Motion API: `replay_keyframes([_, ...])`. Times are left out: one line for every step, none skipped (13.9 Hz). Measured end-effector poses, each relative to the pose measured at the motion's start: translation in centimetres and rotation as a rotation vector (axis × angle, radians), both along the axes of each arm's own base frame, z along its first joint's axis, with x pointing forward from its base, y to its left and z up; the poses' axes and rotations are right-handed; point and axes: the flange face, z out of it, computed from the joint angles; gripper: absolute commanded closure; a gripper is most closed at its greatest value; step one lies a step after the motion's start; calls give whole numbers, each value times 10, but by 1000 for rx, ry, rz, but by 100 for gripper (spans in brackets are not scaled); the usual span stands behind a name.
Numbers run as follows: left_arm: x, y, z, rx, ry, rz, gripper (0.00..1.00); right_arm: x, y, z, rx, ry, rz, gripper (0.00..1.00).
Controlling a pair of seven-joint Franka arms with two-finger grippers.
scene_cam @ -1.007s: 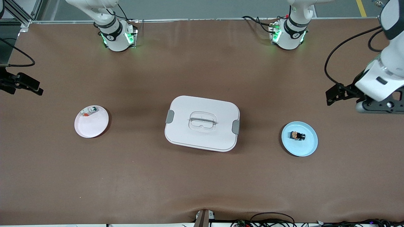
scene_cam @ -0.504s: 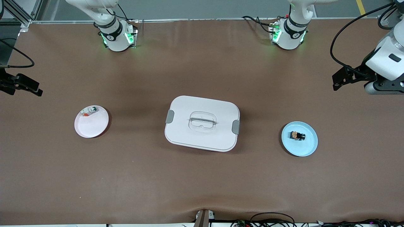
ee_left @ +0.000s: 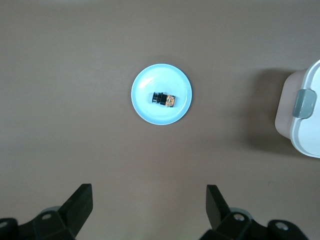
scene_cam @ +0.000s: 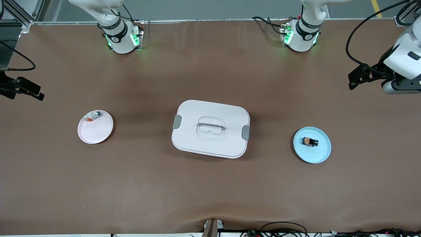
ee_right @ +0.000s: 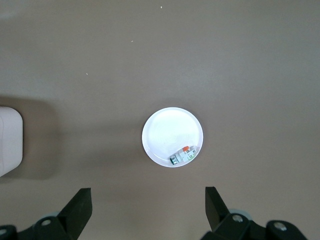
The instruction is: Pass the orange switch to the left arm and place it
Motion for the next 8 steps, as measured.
replay_keyframes([-5, 2, 1, -3, 1, 4, 0, 0, 0, 0, 0, 0, 0, 0])
replay_keyframes([-9, 4, 2, -5, 2, 8, 0, 0, 0, 0, 0, -1, 0, 0])
replay_keyframes([-14, 5, 3, -6, 2, 11, 0, 0, 0, 0, 0, -1, 0, 0])
replay_keyframes([-17, 5, 4, -7, 2, 14, 0, 0, 0, 0, 0, -1, 0, 0])
replay_keyframes([-21, 5, 4, -6, 2, 18, 0, 0, 0, 0, 0, -1, 0, 0])
replay_keyframes([-23, 6, 5, -5, 2, 23, 0, 0, 0, 0, 0, -1, 0, 0])
replay_keyframes([-25, 6, 5, -5, 2, 25, 0, 0, 0, 0, 0, -1, 0, 0])
replay_keyframes([-26, 6, 6, -5, 0, 25, 0, 0, 0, 0, 0, -1, 0, 0])
